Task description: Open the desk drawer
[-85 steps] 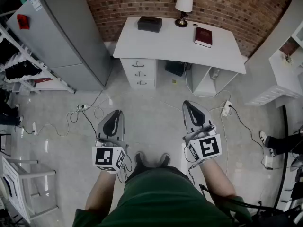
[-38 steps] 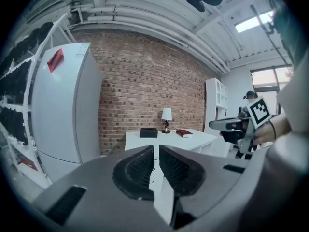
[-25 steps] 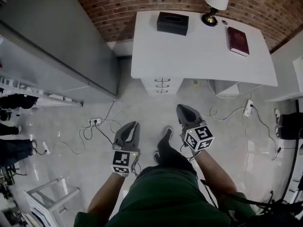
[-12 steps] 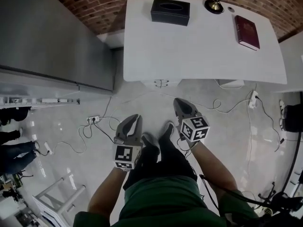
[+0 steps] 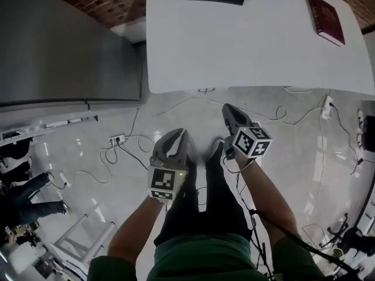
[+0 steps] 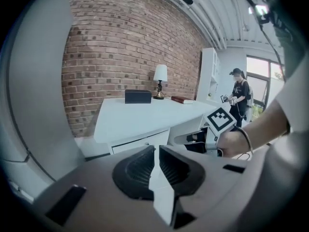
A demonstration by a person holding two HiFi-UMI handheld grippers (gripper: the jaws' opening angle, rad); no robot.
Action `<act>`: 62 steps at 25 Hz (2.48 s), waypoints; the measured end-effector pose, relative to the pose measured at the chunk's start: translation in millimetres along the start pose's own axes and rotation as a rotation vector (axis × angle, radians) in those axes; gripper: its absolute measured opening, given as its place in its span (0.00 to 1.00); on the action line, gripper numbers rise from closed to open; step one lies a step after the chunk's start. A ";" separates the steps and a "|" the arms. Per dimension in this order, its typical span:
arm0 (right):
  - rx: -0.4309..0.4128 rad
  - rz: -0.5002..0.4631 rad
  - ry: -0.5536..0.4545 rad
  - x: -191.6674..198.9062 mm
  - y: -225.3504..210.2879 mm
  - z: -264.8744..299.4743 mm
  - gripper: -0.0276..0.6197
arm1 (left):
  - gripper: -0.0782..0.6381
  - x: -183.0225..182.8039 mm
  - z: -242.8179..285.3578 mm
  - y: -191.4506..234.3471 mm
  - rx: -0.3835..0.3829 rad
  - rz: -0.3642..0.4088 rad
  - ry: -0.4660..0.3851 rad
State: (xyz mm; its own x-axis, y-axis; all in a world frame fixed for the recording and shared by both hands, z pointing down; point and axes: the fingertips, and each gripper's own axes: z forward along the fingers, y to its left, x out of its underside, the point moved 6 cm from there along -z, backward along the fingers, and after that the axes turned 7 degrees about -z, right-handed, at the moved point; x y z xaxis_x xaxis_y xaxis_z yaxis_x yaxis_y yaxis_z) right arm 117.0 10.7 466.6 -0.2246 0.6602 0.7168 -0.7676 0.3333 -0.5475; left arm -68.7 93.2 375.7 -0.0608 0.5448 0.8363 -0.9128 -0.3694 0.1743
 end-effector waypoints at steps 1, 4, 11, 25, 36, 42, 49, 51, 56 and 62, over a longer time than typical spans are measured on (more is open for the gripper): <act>-0.001 0.035 -0.009 7.6 -4.9 8.1 0.05 | 0.15 4.3 5.5 3.7 0.010 0.004 0.002; -0.018 0.139 -0.038 25.7 -17.2 34.1 0.08 | 0.15 16.6 20.1 15.9 0.023 0.001 0.005; -0.029 0.348 -0.100 70.5 -56.5 76.6 0.15 | 0.15 52.9 48.7 26.0 0.087 -0.036 0.028; -0.099 0.706 -0.285 88.6 -83.2 155.7 0.24 | 0.15 71.7 49.8 61.0 0.118 -0.115 0.040; -0.077 0.767 -0.394 88.5 -84.4 152.3 0.09 | 0.15 95.3 34.2 71.5 0.087 -0.139 0.052; -0.050 0.818 -0.440 88.3 -82.1 150.6 0.07 | 0.15 93.8 39.7 64.5 0.097 -0.147 0.068; -0.036 0.818 -0.426 91.3 -83.8 145.4 0.07 | 0.15 97.0 42.4 53.8 0.110 -0.145 0.074; -0.041 0.816 -0.409 95.6 -82.5 145.7 0.07 | 0.15 100.4 43.7 56.4 0.110 -0.146 0.076; -0.047 0.839 -0.384 110.3 -75.8 131.0 0.07 | 0.15 104.2 44.8 51.4 0.120 -0.129 0.069; -0.048 0.837 -0.374 127.2 -69.5 105.1 0.07 | 0.15 94.4 41.5 36.5 0.138 -0.147 0.079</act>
State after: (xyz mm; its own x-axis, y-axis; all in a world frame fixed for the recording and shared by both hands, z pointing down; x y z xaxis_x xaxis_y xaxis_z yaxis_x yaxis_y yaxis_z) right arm 78.7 0.8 641.2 -0.8820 0.4407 0.1667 -0.2429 -0.1221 -0.9623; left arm -91.0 99.8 482.6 0.0329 0.6557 0.7543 -0.8506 -0.3779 0.3656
